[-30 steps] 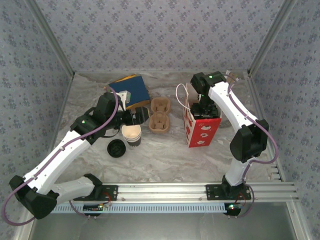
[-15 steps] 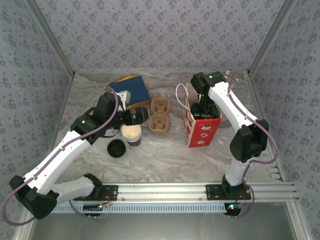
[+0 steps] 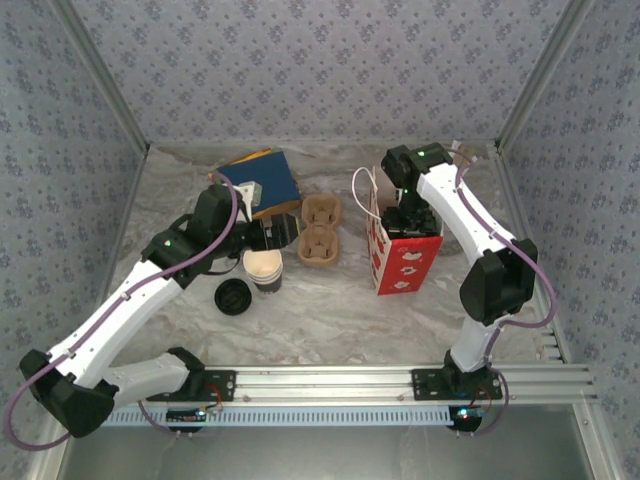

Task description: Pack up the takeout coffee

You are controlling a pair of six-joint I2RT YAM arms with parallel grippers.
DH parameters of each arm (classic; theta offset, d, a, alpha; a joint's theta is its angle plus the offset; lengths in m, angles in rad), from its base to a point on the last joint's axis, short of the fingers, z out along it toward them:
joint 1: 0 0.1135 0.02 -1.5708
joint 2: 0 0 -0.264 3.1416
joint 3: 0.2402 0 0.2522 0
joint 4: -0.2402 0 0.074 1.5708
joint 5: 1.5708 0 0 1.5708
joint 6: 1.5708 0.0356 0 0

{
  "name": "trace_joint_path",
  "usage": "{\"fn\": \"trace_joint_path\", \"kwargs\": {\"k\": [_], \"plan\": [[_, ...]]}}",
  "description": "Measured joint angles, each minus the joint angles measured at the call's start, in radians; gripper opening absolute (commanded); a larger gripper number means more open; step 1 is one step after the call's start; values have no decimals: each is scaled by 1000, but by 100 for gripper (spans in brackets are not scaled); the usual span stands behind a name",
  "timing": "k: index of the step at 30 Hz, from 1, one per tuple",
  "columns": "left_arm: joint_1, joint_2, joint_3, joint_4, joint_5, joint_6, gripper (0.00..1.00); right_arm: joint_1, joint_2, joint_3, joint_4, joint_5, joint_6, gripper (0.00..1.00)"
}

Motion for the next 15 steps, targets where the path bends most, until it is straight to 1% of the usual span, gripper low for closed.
{"fn": "trace_joint_path", "kwargs": {"k": [15], "plan": [[0, 0, 0, 0, 0, 0, 100, 0, 2, 19, -38, 0, -1, 72]]}}
